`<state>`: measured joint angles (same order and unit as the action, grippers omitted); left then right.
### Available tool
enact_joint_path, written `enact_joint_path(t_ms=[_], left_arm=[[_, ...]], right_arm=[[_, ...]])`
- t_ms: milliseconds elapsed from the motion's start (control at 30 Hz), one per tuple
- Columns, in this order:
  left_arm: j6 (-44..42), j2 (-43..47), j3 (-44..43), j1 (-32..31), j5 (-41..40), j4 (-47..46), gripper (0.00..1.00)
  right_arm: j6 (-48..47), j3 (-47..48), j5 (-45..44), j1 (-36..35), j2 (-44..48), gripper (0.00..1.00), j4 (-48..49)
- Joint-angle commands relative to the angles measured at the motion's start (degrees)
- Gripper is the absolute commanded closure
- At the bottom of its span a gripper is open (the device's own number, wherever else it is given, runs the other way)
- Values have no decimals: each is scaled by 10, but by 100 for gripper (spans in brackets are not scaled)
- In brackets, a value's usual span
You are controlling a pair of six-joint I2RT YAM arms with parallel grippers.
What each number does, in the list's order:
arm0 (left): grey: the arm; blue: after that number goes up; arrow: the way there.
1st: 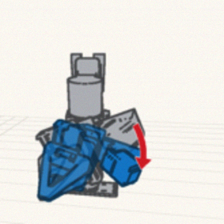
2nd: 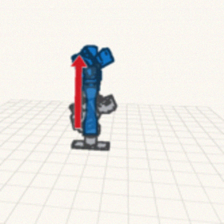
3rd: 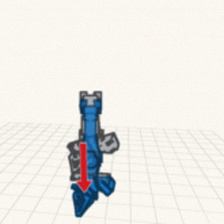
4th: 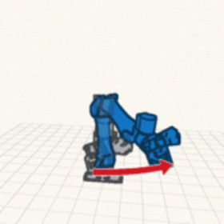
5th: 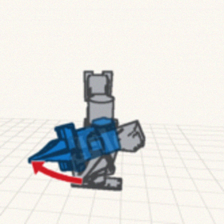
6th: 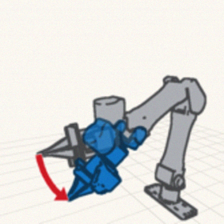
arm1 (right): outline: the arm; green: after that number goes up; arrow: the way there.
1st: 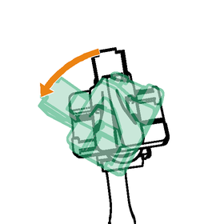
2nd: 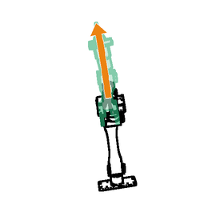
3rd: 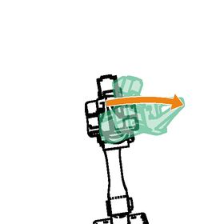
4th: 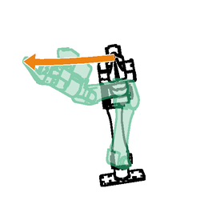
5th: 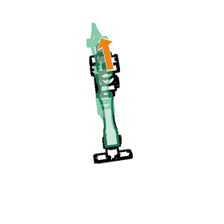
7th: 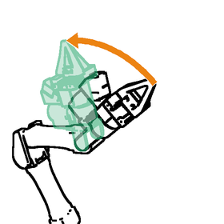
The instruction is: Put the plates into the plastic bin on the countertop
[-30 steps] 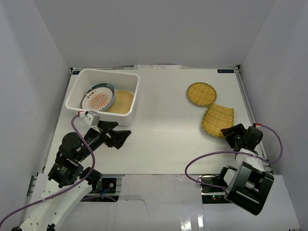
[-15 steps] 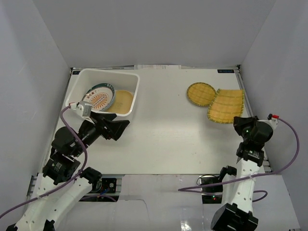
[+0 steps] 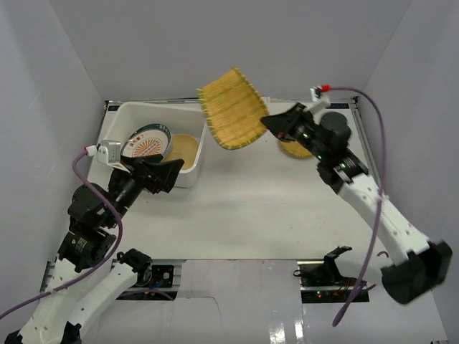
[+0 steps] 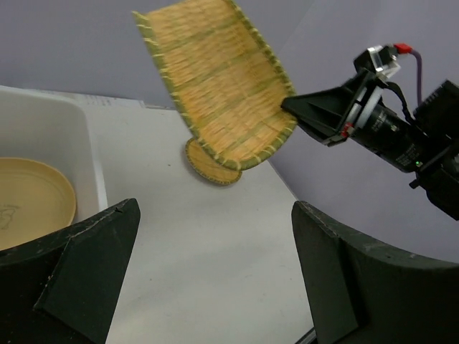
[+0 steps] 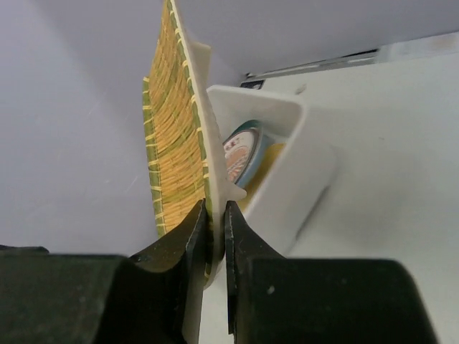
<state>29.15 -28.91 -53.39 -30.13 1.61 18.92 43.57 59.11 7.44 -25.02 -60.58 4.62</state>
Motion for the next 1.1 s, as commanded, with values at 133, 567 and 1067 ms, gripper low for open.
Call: enact_joint_path(t_ms=[133, 567, 1067], left_arm=[[-34, -21, -60, -1, -94, -3, 2], [-54, -51, -59, -1, -160, 12, 2], [-49, -19, -35, -2, -168, 26, 2]], right_arm=[[-54, 370, 40, -122, -372, 92, 38], [17, 701, 19, -198, -762, 92, 13], [-71, 437, -17, -179, -484, 37, 74]])
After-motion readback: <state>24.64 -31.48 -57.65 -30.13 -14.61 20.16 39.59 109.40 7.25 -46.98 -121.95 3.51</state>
